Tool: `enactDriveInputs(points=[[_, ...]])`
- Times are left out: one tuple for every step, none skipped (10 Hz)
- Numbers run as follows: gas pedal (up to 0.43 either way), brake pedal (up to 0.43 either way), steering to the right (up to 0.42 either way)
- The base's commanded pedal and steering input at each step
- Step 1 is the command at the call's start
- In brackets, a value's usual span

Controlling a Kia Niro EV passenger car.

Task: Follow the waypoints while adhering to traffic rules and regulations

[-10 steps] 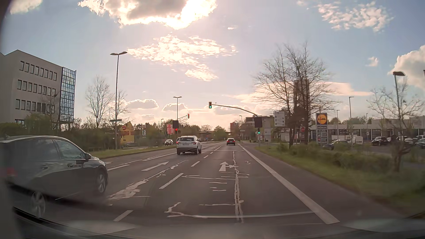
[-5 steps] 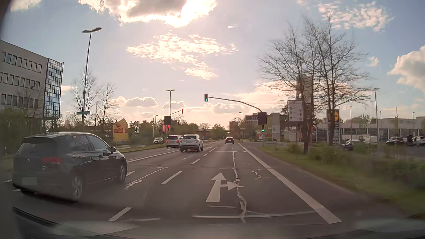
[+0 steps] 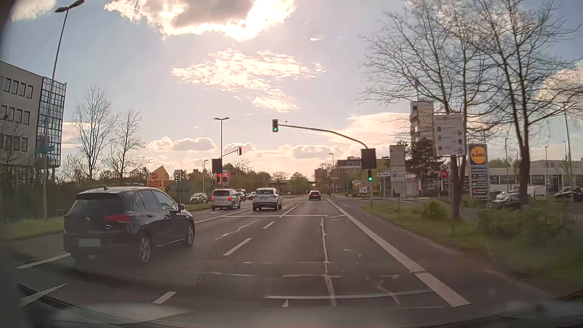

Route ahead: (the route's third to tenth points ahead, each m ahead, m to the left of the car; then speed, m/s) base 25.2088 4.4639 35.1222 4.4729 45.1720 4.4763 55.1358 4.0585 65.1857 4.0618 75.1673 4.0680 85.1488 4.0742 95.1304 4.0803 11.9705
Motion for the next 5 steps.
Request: enactDriveInputs(points=[[0.059, 0.0, -0.001], [0.059, 0.0, -0.001], [0.059, 0.0, -0.002], [0.059, 0.0, -0.002], [0.059, 0.0, -0.002]])
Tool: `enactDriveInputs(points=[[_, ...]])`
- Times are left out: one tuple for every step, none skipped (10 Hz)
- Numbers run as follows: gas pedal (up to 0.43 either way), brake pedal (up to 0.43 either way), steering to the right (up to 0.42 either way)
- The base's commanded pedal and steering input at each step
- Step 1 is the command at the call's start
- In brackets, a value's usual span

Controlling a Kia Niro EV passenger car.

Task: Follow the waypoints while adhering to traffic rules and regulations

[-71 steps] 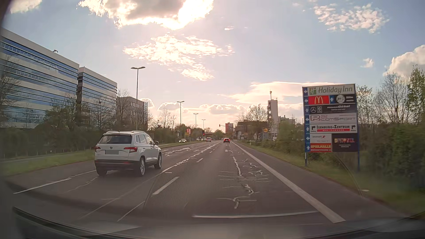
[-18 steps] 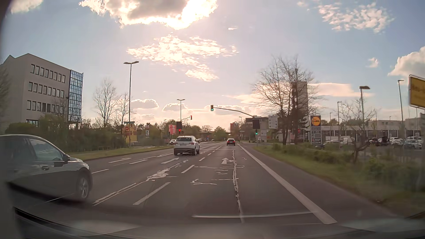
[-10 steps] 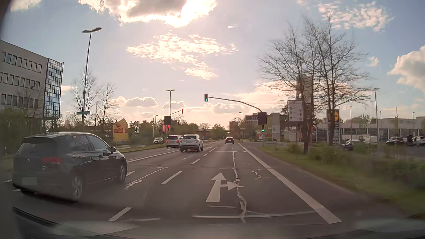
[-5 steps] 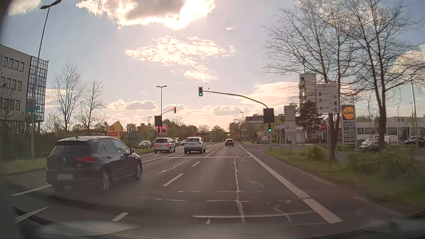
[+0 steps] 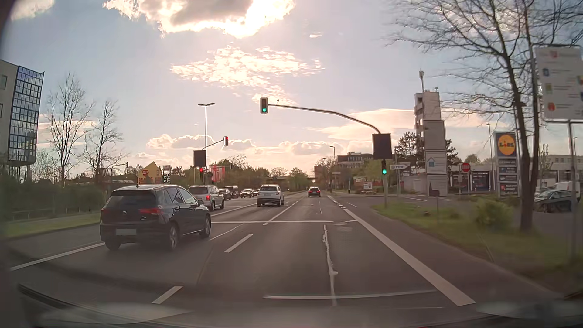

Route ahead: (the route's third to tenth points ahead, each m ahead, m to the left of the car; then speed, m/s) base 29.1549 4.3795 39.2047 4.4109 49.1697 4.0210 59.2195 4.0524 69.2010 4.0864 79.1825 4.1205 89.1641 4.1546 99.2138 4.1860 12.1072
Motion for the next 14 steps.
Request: enactDriveInputs(points=[[0.059, 0.0, -0.001], [0.059, 0.0, 0.001], [0.059, 0.0, 0.001], [0.059, 0.0, 0.001], [0.059, 0.0, 0.001], [0.059, 0.0, 0.001], [0.059, 0.0, 0.001], [0.059, 0.0, 0.001], [0.059, 0.0, 0.0], [0.059, 0.0, 0.0], [0.059, 0.0, -0.002], [0.059, 0.0, -0.003], [0.059, 0.0, -0.003], [0.059, 0.0, -0.003]])
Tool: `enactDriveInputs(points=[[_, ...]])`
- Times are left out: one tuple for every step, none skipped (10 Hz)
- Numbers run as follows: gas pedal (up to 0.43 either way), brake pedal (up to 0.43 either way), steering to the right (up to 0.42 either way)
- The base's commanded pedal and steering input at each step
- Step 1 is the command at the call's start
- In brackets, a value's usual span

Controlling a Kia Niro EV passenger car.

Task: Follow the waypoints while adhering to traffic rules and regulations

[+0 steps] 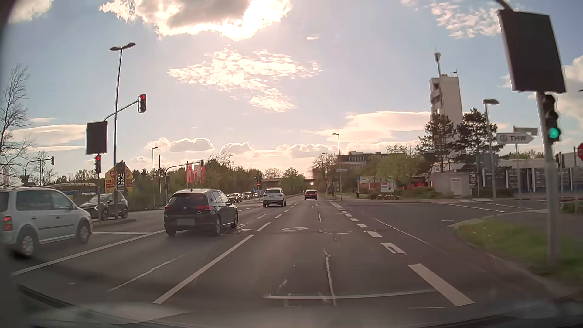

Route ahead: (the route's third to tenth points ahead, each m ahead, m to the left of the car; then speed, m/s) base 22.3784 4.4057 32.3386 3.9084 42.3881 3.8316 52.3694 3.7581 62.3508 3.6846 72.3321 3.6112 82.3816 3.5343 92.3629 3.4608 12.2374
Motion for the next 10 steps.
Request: enactDriveInputs(points=[[0.059, 0.0, -0.001], [0.059, 0.0, -0.001], [0.059, 0.0, -0.001], [0.059, 0.0, -0.001], [0.039, 0.0, -0.001], [0.039, 0.0, -0.001], [0.039, 0.0, -0.001], [0.039, 0.0, -0.001], [0.039, 0.0, -0.001], [0.039, 0.0, -0.002]])
